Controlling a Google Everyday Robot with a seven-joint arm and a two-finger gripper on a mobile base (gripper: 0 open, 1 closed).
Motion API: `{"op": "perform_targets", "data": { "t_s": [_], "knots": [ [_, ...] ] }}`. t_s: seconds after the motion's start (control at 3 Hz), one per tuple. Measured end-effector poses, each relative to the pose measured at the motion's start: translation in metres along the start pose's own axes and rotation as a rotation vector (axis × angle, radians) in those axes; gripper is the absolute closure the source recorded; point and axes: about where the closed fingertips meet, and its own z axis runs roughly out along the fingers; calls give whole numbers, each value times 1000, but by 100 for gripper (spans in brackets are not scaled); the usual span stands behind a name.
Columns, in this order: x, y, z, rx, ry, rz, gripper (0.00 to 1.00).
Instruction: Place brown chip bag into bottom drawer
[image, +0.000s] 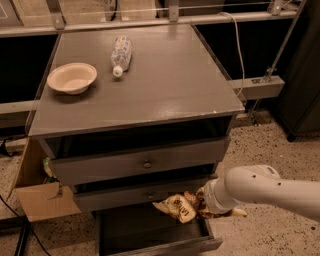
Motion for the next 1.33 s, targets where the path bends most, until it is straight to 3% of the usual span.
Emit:
{"op": "perform_targets", "data": {
  "t_s": [0.33,0.67,1.33],
  "knots": [
    [19,19,44,-67,-18,15,100],
    [19,19,44,-67,-18,15,100],
    [31,18,110,-77,-98,-25,100]
  ]
}}
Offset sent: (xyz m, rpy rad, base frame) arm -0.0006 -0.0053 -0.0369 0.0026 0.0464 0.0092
